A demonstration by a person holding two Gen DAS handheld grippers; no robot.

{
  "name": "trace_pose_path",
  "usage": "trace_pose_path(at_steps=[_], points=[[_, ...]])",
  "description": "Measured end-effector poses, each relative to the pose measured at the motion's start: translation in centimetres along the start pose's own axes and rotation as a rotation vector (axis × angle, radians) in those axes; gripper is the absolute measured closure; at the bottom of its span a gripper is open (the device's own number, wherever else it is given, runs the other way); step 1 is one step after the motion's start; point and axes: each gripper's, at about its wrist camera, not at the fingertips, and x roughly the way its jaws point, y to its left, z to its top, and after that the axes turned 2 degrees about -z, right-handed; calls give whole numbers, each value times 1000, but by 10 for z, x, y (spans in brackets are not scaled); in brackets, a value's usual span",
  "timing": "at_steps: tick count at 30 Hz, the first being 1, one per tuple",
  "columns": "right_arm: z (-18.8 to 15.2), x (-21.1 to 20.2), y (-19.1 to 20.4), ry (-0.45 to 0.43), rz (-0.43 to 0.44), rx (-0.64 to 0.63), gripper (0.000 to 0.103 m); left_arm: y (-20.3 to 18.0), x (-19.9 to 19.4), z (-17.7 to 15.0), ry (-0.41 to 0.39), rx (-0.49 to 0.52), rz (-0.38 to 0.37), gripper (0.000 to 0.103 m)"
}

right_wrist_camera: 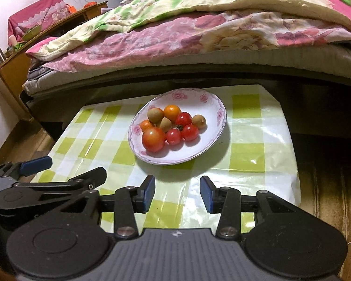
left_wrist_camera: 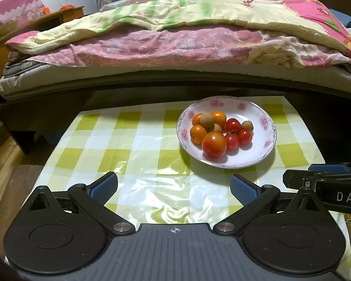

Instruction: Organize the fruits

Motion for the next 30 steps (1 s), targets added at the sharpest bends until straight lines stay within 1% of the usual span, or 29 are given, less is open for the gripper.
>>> trace_pose_path(at_steps=[5,11,19,23,27,30], points=[[-6,-3,1,1,-8,-2,58,5,-3,-6,12,-39,-25,0],[-10,-5,0,5,-6,7,58,7,-8,-12,16,-43,-10,0],[-18,-8,4,15,1,-2,58,10,-15,-19,20,-60,-20,0],[-23,-10,5,13,-12,-7,58,13,-18,-24,18,-70,-4,0],[-28,-13,5,17,-13,-4,58,16,-23,-28,23,-81,-11,0],[-31,-17,6,13,-8,-2,58,15,-25,-33,44,-78,-17,0]])
